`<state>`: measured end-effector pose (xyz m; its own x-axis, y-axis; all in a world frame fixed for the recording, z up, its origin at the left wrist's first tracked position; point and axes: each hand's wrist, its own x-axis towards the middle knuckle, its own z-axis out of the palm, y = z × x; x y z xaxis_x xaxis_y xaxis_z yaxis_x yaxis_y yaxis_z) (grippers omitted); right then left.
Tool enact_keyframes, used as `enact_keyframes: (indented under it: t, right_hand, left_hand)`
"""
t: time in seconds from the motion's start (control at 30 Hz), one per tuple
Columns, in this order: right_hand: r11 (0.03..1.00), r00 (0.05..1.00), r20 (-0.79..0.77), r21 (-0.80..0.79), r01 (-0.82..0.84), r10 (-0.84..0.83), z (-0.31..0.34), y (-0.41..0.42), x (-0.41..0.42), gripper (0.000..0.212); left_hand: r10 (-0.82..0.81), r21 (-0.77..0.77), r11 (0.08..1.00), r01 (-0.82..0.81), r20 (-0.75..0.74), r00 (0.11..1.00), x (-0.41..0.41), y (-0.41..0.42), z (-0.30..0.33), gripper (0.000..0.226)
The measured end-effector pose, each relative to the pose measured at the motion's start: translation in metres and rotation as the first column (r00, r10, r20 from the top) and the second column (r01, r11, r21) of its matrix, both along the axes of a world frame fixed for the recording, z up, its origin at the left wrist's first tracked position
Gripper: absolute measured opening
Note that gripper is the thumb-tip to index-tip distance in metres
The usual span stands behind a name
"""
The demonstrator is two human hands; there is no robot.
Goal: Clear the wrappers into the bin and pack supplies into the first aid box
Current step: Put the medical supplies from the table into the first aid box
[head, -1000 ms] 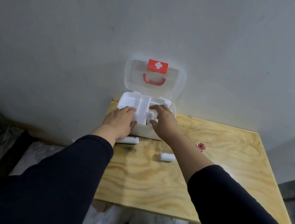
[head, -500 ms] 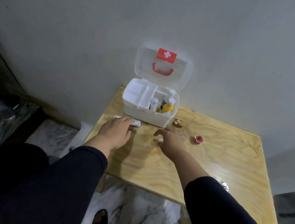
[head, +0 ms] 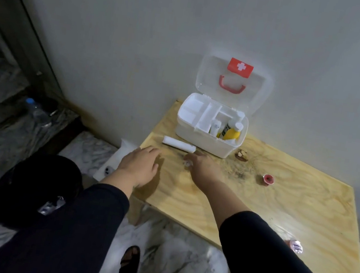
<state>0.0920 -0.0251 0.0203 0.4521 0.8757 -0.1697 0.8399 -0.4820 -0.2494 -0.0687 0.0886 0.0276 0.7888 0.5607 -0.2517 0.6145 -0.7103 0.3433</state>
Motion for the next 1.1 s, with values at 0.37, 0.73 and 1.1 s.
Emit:
enact_keyframes:
  t: [0.37, 0.73, 1.1]
  right_hand:
    - [0.986, 0.983, 0.101, -0.077, -0.148, 0.156, 0.000, 0.077, -0.001, 0.045]
    - [0.998, 0.999, 0.006, 0.043, 0.035, -0.035, 0.027, 0.106, -0.011, 0.040]
    - [0.736, 0.765, -0.245, 0.216, 0.642, -0.596, 0.105, 0.100, 0.060, 0.041]
  left_hand:
    - [-0.012, 0.060, 0.998, 0.012, 0.006, 1.000, 0.021, 0.045, 0.014, 0.048]
    - [-0.018, 0.029, 0.999, 0.018, -0.004, 1.000, 0.042, 0.091, 0.024, 0.053]
    - [-0.077, -0.056, 0.995, 0.082, 0.083, 0.994, 0.111, 0.092, 0.063, 0.065]
